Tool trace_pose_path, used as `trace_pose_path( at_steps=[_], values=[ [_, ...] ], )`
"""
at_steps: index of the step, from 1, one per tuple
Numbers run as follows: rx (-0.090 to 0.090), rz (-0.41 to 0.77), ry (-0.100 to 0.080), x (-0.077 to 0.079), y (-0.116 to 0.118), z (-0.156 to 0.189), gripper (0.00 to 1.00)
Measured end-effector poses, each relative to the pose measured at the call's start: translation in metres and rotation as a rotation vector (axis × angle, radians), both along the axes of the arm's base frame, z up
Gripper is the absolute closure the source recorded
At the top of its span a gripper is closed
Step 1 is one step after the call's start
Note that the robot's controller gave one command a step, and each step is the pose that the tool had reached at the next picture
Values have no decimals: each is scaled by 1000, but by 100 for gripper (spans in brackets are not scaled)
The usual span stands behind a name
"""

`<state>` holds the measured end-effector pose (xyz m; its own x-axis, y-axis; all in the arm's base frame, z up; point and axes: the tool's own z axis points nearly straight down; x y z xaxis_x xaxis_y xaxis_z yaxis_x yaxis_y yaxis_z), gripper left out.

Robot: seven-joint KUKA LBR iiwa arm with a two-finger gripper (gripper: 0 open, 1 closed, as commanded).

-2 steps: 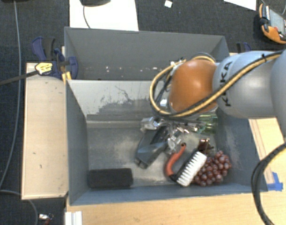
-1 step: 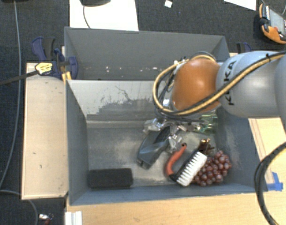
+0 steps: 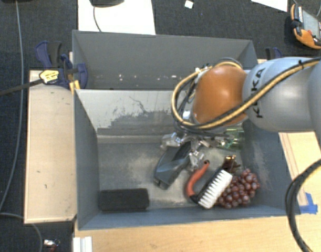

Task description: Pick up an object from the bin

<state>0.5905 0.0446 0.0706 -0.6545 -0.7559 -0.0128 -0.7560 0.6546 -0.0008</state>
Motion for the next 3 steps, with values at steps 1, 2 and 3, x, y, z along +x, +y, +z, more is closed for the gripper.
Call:
trace_pose_path(
  at_steps=[1,2,3],
  values=[
    [-1,-3,7,-2,0,14,100],
    [0,-7,11,-3,0,54,100],
    [-1,-10,14,-4,-1,91,100]
  ],
)
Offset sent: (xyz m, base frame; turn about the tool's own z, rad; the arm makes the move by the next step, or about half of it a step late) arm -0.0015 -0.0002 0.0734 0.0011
